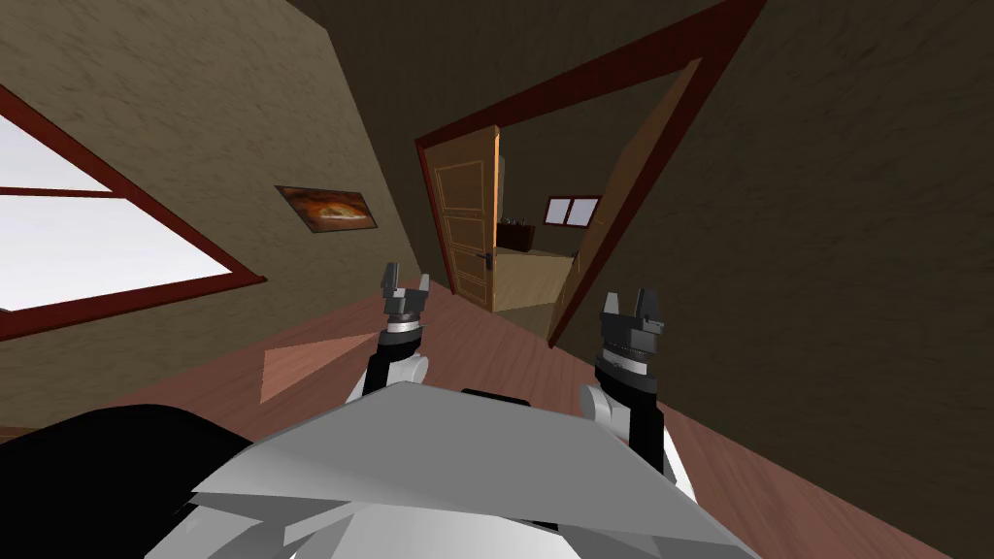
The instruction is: Push the door open
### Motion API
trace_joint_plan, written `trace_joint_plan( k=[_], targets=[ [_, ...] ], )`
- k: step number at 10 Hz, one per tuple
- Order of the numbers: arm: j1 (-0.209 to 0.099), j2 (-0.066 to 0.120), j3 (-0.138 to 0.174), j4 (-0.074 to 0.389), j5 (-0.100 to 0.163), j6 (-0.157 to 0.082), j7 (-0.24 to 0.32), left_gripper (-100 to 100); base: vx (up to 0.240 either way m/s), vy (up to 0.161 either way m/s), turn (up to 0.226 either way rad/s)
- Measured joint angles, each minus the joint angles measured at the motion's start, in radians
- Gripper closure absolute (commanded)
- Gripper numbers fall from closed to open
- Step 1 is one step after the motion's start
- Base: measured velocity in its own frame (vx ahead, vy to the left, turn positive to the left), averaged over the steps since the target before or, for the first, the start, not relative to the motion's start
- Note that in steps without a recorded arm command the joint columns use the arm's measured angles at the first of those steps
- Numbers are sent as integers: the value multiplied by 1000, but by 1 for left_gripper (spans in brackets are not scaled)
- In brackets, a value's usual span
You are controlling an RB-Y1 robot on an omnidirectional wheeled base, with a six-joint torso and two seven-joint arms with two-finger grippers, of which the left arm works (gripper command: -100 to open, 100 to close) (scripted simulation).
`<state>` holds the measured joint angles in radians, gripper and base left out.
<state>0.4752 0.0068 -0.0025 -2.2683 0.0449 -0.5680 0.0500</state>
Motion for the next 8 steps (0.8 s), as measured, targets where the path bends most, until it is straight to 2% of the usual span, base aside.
trace_joint_plan(
  k=[3,5,8],
  targets=[
    [-36,14,0,70,-4,-4,5,-100,108,69,-33],
    [-79,23,2,125,-8,8,6,-100,116,66,-33],
    [-110,30,-4,185,-14,10,8,-100,93,40,-30]
  ],
)
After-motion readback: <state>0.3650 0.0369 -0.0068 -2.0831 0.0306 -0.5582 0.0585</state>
